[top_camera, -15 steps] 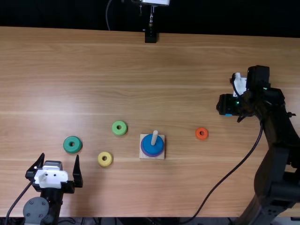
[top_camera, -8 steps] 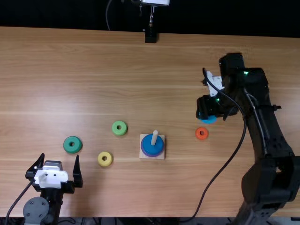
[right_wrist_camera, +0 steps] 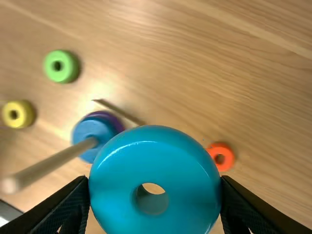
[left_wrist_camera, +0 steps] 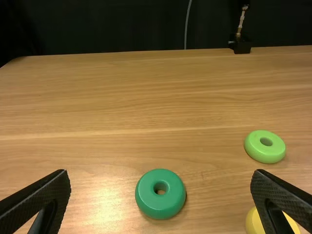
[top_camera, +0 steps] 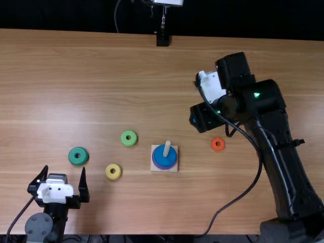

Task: Build the Hanoi tower: stack the rings onto the peg from bottom to top in this color order: purple, dark blue, light blue, dark green, light green, yellow, orange.

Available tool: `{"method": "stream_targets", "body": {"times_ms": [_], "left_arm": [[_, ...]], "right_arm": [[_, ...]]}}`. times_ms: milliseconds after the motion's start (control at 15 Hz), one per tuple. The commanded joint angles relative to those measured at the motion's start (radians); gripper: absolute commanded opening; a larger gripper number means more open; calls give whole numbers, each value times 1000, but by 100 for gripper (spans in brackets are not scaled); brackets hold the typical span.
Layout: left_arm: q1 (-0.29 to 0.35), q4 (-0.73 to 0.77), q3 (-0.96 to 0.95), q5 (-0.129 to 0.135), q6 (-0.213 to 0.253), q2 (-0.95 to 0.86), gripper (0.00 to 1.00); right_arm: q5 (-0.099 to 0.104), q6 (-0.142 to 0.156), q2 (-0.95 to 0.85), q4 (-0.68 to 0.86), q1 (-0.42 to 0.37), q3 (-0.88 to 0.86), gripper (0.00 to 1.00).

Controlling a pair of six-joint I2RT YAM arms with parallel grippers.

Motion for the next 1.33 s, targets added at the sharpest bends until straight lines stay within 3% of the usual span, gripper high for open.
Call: {"method": "stream_targets", "body": {"times_ms": [0, 133, 333, 533, 1000, 1267], "left_arm": [[0, -11, -55, -6, -7, -12, 100], [0, -11, -55, -6, -7, -12, 100], [0, -11, -55, -6, -7, -12, 100], [0, -11, -55, -6, -7, -12, 100], [0, -11, -55, -6, -7, -12, 100], [0, -11, -55, -6, -7, -12, 100]], "right_arm": [[-15, 24, -55, 1, 32, 22, 0], [-15, 24, -75, -1, 89, 22, 0], [-15, 61, -77, -1, 146, 20, 0], [-15, 66, -77, -1, 199, 11, 0], [-15, 68, -82, -2, 206, -38, 0], [-31, 70, -83, -1, 232, -53, 0]]}}
